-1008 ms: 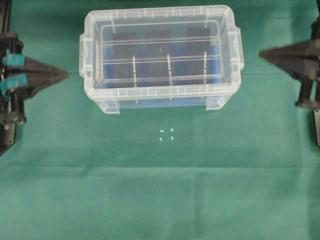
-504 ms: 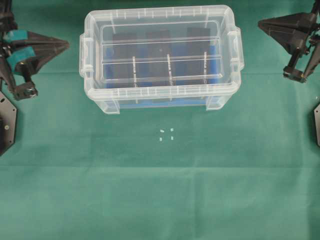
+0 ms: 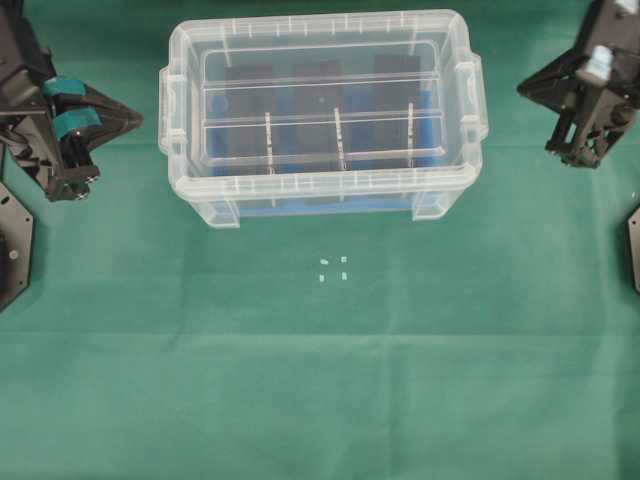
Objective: Clamp the lid of the box with both arms, then lift and open it.
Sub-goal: 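Raise both grippers and rotate them toward the lid's left and right edges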
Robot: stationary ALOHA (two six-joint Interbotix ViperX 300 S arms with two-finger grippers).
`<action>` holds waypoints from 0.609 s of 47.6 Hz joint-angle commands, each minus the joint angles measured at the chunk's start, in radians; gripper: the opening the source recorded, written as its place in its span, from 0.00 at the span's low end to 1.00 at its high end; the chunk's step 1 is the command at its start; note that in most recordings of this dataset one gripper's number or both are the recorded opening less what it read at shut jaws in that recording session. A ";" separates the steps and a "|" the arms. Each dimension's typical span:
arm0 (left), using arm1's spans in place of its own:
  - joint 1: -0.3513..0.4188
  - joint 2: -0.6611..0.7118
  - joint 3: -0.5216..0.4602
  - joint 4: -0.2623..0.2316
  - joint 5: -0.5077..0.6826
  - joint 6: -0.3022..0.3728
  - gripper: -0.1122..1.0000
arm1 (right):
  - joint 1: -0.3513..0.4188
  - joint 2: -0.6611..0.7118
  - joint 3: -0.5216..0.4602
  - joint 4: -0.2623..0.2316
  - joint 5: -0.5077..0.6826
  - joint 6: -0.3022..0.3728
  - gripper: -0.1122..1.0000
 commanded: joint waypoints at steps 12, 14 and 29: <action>0.035 0.058 -0.098 0.002 0.282 -0.032 0.12 | -0.003 0.086 -0.107 -0.018 0.221 0.000 0.10; 0.035 0.066 -0.107 0.002 0.308 -0.032 0.12 | -0.003 0.094 -0.114 -0.025 0.235 0.000 0.10; 0.035 0.080 -0.137 0.017 0.354 -0.012 0.12 | 0.002 0.106 -0.140 -0.037 0.242 -0.018 0.10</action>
